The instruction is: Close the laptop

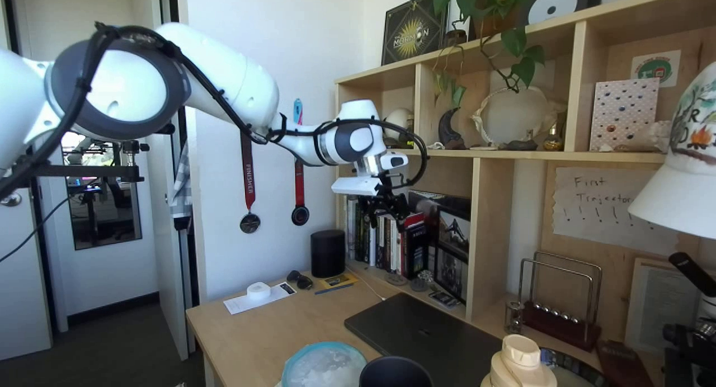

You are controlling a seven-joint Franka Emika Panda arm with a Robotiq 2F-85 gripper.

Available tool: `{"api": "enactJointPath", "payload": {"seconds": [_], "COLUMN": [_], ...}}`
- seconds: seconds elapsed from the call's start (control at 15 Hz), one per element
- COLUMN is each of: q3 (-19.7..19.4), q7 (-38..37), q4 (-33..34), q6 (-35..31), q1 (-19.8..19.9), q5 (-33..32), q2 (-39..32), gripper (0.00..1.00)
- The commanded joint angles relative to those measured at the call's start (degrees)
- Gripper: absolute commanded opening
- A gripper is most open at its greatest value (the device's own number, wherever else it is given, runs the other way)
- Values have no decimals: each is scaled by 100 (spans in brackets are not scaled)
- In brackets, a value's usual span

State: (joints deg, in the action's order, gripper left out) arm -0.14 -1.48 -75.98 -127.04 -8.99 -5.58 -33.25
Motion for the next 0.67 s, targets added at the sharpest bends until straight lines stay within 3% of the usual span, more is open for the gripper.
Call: {"api": "enactJointPath", "payload": {"seconds": [0.0,0.6], "q3": [155,134], "q7": [349,555], "q4": [109,322], "q6": [757,1761], "q1": [45,-7], "q5": [-87,-78], "q2": [517,1123], "gripper": [100,100]}}
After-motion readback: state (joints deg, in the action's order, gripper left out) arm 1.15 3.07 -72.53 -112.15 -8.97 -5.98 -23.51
